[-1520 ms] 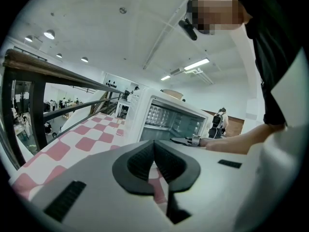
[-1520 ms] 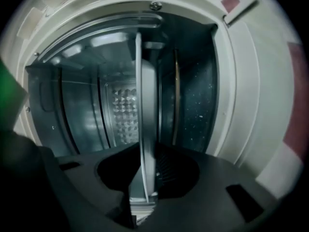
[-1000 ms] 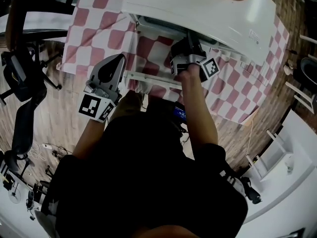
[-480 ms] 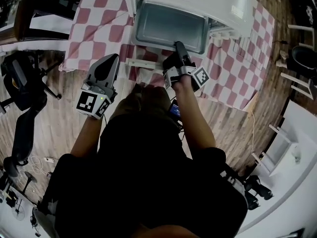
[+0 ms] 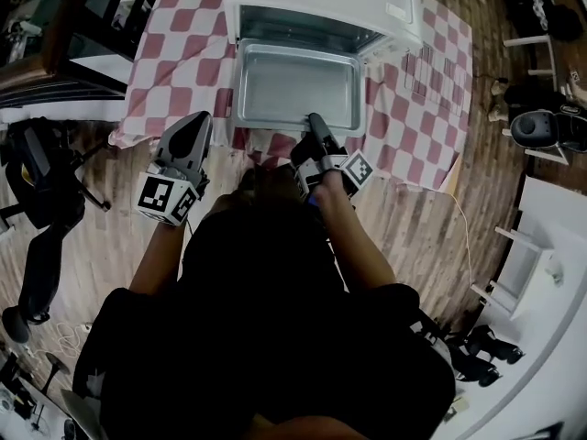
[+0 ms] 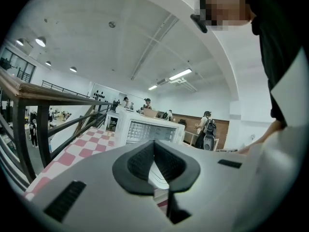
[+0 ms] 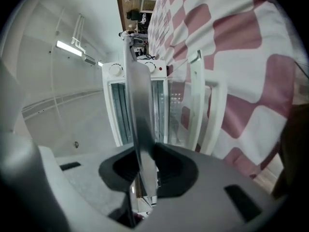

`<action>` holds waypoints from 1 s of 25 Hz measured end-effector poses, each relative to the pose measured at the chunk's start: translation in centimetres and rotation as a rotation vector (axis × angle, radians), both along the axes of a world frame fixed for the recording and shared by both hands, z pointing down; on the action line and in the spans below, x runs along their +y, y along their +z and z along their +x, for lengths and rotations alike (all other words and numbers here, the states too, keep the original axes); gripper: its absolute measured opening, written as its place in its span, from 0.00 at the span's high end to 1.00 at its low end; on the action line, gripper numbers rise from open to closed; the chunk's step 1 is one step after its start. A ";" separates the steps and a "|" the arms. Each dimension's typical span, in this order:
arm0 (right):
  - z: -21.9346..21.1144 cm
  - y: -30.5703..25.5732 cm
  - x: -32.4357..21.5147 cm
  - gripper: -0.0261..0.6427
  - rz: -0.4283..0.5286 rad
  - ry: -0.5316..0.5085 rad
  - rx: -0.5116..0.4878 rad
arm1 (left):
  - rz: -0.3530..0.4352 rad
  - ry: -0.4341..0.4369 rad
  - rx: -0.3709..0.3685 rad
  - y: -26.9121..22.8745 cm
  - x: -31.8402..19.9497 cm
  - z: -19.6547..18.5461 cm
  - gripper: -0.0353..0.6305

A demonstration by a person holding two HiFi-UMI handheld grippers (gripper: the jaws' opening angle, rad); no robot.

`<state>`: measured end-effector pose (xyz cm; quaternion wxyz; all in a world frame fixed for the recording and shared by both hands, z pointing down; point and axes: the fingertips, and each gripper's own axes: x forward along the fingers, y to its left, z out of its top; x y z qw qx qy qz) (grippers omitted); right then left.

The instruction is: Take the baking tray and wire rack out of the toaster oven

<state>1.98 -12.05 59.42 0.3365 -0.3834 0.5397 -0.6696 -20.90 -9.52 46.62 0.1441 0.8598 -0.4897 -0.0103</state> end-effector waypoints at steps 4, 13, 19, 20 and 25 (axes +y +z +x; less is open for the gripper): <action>0.7 -2.1 2.6 0.85 0.052 -0.006 -0.007 | 0.031 0.023 0.011 -1.1 1.6 0.8 0.96; 6.3 -6.3 8.2 0.85 0.172 0.078 -0.056 | 0.062 0.169 0.014 -3.5 4.8 6.1 0.96; 10.9 -6.6 11.4 0.85 0.196 0.176 -0.046 | 0.078 0.265 0.015 -3.5 4.6 9.2 0.96; 11.8 -6.6 12.1 0.84 0.196 0.193 -0.043 | 0.078 0.278 0.019 -3.5 4.8 9.8 0.96; 16.1 -6.9 15.3 0.84 0.194 0.267 -0.017 | 0.073 0.342 0.026 -3.4 5.6 13.1 0.96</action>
